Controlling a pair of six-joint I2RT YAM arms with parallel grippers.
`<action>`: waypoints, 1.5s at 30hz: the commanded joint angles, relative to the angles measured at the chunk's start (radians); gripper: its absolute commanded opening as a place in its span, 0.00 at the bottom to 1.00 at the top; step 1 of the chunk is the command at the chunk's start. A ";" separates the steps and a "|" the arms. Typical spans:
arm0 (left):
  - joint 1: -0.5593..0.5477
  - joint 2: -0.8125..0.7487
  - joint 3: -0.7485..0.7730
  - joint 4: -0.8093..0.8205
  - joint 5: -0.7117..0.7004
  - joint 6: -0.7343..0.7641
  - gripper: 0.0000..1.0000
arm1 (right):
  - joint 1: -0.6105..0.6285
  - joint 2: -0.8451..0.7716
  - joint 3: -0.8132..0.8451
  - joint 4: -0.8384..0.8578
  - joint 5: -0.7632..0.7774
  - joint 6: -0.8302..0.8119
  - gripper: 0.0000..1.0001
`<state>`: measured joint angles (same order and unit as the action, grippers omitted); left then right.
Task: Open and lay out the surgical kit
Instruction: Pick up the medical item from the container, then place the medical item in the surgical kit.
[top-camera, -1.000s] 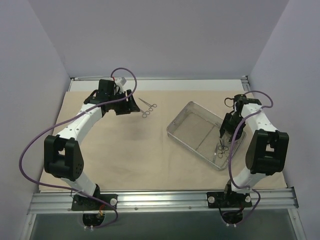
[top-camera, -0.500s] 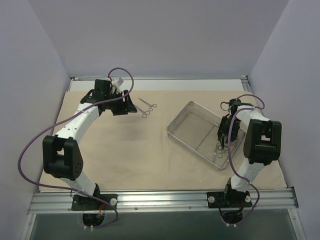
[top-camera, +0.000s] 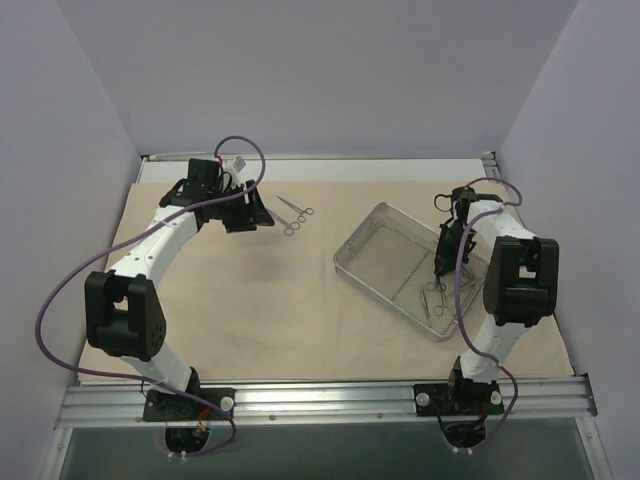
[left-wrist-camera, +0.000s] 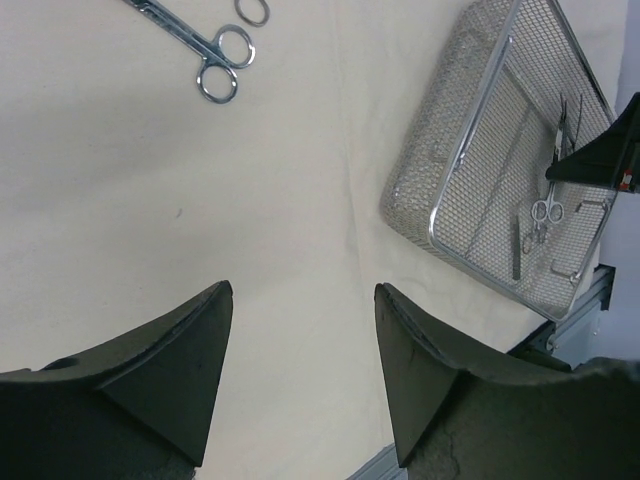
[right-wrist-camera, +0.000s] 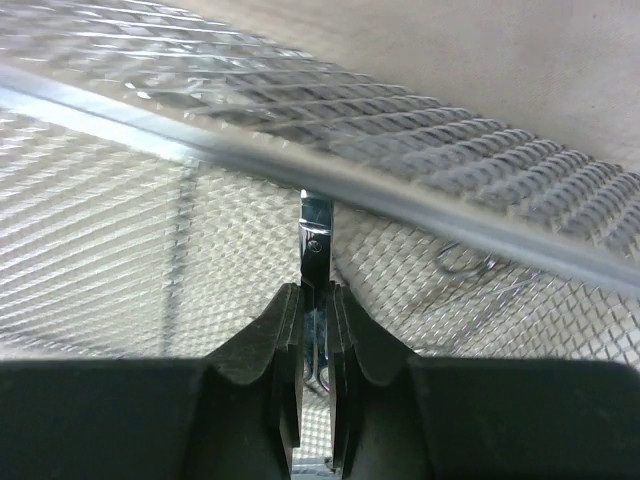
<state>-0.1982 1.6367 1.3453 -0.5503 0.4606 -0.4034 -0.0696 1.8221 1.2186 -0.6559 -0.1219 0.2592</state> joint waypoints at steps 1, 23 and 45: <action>0.002 -0.029 0.052 0.035 0.084 -0.034 0.67 | 0.028 -0.119 0.096 -0.112 -0.044 0.043 0.00; -0.319 0.196 0.180 0.469 0.391 -0.388 0.74 | 0.320 -0.067 0.538 -0.093 -0.430 0.103 0.00; -0.362 0.282 0.184 0.656 0.460 -0.518 0.59 | 0.390 -0.024 0.590 -0.090 -0.447 0.097 0.00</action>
<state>-0.5568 1.9125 1.4780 0.0242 0.8803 -0.9051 0.3111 1.7836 1.7679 -0.7242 -0.5507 0.3653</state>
